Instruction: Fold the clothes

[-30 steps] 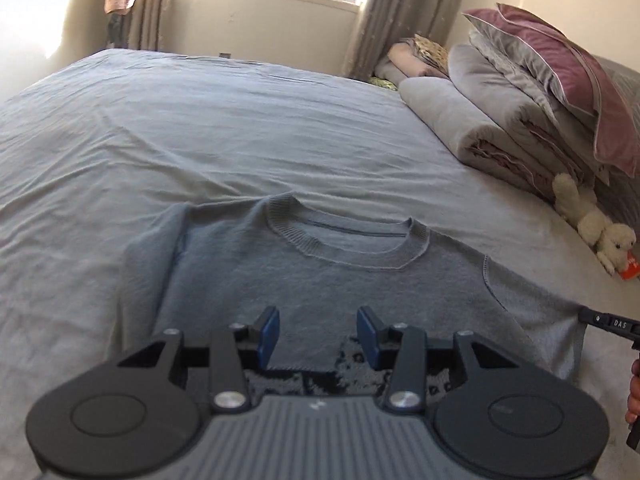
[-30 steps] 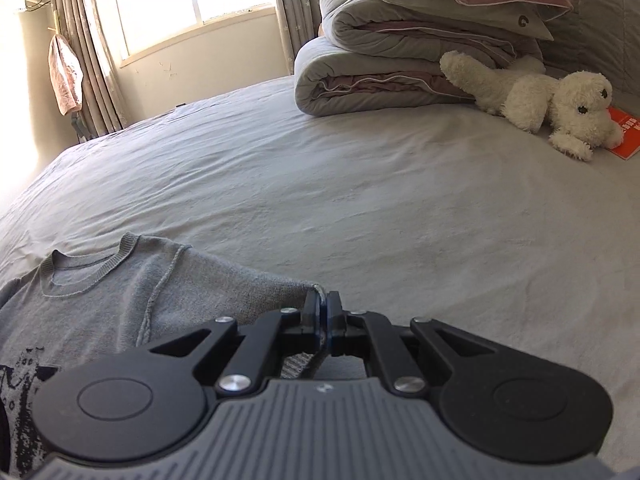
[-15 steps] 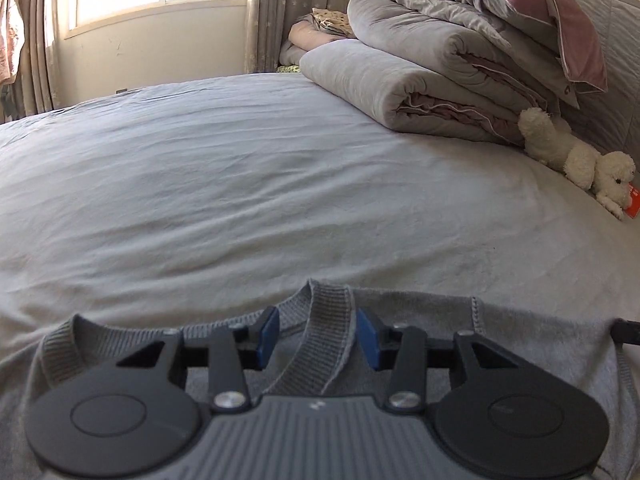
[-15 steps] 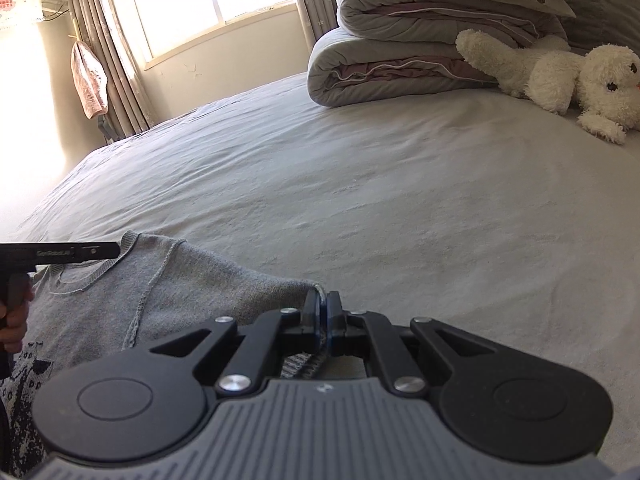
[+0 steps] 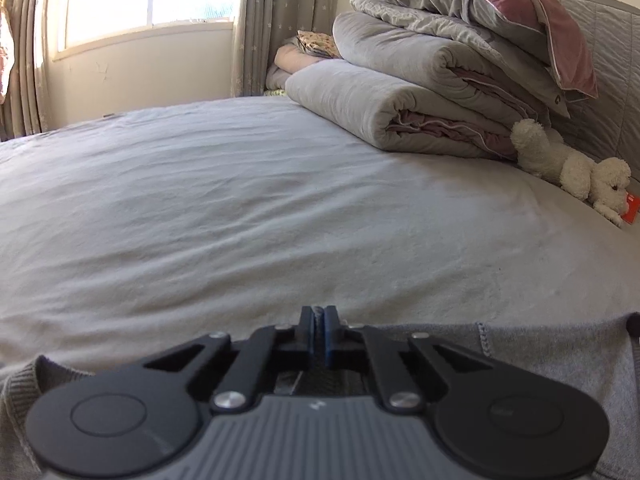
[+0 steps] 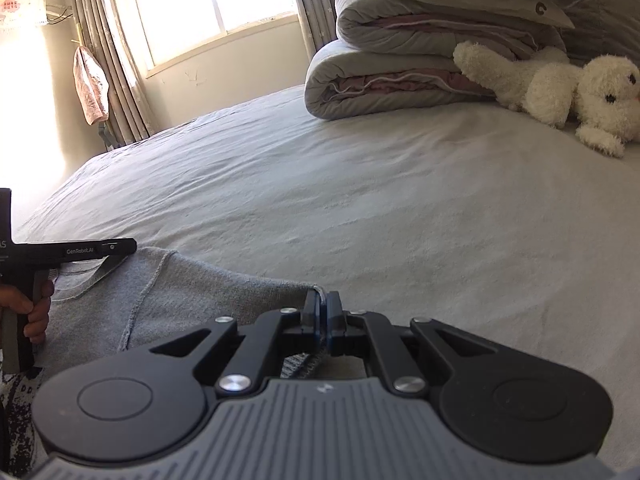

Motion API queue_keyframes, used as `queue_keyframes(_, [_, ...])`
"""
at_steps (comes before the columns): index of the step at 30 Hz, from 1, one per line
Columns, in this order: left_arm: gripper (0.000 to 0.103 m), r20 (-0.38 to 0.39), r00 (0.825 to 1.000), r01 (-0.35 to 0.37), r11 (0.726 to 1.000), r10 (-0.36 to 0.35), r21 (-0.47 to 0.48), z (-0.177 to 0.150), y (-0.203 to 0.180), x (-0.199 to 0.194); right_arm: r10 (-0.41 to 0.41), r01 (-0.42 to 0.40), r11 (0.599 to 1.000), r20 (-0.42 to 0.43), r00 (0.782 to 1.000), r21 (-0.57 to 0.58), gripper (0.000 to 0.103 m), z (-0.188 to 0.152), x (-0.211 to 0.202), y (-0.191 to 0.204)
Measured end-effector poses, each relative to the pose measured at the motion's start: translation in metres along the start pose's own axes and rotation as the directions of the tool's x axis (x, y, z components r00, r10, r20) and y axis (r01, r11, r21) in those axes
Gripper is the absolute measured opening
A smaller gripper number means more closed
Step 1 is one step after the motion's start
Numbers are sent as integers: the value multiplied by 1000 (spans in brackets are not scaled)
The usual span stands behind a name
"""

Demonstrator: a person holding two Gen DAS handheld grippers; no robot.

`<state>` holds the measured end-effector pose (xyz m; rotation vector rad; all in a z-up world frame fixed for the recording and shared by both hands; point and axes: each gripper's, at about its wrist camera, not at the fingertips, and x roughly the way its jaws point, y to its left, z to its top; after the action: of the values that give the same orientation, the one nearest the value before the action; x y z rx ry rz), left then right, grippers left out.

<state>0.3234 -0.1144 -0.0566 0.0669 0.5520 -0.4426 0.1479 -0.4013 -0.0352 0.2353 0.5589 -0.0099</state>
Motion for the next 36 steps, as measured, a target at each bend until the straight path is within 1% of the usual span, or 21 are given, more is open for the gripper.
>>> queue_keyframes(2, [4, 36, 999, -22, 1000, 22, -19, 3, 1, -2, -7, 7, 1000, 15, 1000, -12, 3, 9, 0, -1])
queue_keyframes(5, [4, 47, 998, -49, 999, 50, -24, 5, 1, 1, -26, 27, 999, 30, 999, -46, 3, 20, 6, -2])
queue_keyframes(8, [4, 15, 997, -73, 997, 73, -11, 5, -3, 13, -36, 36, 997, 1, 999, -72, 3, 26, 19, -3])
queue_keyframes(12, [4, -36, 994, -100, 995, 100, 13, 3, -7, 26, -62, 55, 993, -62, 996, -105, 3, 20, 41, -3])
queue_keyframes(14, [5, -53, 992, -115, 993, 116, 18, 3, -7, 30, -67, 59, 993, -76, 995, -102, 3, 15, 47, -5])
queue_keyframes(17, [5, -63, 988, -139, 990, 141, 34, 4, -11, 33, -64, 56, 994, -78, 995, -90, 4, 13, 45, -7])
queue_keyframes(19, [10, -64, 986, -151, 988, 153, 27, 4, -14, 30, -58, 50, 994, -79, 995, -93, 8, 13, 43, -5])
queue_keyframes(20, [19, -65, 986, -153, 988, 153, 13, 5, -14, 28, -53, 46, 995, -84, 995, -86, 9, 14, 41, -5])
queue_keyframes(21, [38, -66, 986, -156, 988, 156, 0, 5, -15, 24, -48, 41, 996, -90, 995, -74, 15, 15, 38, -4])
queue_keyframes(22, [46, -63, 985, -165, 986, 164, -13, 6, -18, 19, -43, 37, 998, -97, 994, -58, 16, 16, 34, -5])
queue_keyframes(23, [49, -58, 985, -161, 987, 160, -23, 8, -21, 11, -38, 34, 999, -104, 994, -40, 18, 18, 30, -5])
queue_keyframes(25, [50, -52, 990, -136, 990, 134, -41, 10, -27, -5, -21, 21, 1000, -118, 993, -5, 19, 18, 18, -8])
queue_keyframes(29, [50, -76, 993, -93, 993, 88, -70, 6, -44, -43, 37, -25, 996, -151, 988, 83, 19, 14, -7, -19])
queue_keyframes(32, [49, -109, 991, -76, 996, 72, -35, -8, -63, -68, 95, -66, 985, -178, 979, 157, 20, 8, -25, -27])
queue_keyframes(36, [49, -152, 988, -21, 1000, 21, 6, -34, -92, -99, 185, -134, 964, -220, 958, 228, 20, -3, -47, -23])
